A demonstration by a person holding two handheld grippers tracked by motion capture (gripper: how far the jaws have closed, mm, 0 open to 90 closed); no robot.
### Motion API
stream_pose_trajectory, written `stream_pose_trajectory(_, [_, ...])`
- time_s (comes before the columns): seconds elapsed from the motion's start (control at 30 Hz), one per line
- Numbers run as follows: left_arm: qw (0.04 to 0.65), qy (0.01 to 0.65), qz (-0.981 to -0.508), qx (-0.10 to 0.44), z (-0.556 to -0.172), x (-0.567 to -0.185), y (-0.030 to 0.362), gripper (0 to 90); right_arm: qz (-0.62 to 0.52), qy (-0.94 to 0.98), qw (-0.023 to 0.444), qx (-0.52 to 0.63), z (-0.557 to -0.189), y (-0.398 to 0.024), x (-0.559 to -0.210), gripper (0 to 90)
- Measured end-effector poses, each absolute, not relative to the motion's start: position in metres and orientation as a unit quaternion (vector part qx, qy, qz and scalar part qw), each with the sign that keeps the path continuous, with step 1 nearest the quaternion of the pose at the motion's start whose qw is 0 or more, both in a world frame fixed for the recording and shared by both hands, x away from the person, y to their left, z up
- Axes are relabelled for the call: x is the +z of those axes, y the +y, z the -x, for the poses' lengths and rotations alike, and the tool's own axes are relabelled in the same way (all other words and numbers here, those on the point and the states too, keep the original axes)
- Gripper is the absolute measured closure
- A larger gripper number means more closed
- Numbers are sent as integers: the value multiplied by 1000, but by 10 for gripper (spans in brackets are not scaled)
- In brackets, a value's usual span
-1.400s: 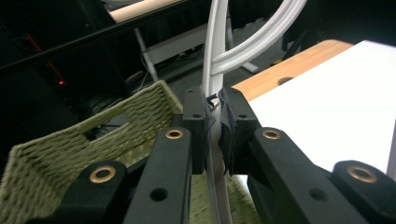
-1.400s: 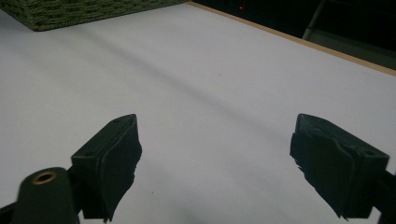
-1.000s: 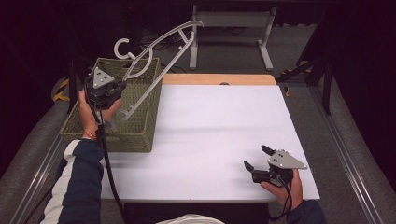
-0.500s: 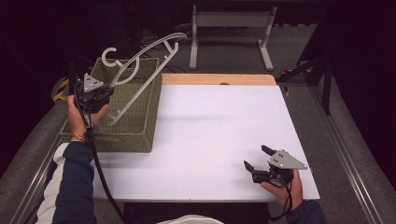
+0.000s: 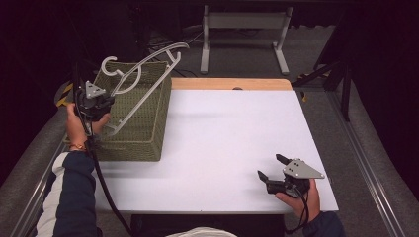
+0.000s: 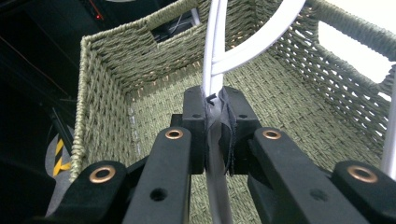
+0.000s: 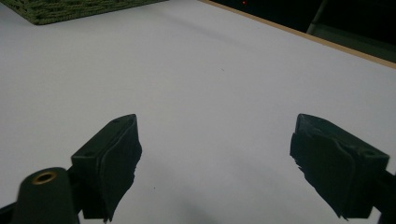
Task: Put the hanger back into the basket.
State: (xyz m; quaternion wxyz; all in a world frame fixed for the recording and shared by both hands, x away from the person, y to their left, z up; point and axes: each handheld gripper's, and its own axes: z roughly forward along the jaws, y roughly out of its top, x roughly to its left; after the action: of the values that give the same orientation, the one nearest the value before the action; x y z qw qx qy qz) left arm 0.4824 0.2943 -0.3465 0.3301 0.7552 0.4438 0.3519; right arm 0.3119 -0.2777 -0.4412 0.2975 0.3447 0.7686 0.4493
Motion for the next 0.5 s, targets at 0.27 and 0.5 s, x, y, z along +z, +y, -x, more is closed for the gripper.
stream_pose_trajectory(0.27, [324,452,-755,347,-485,-346,301,812,-346,769,296,449,-313,-278,-442,156])
stream_pose_trajectory(0.5, [297,471,-757,340,-494,-350,303,805,-346,771,294,446,-313,-277,-443,156])
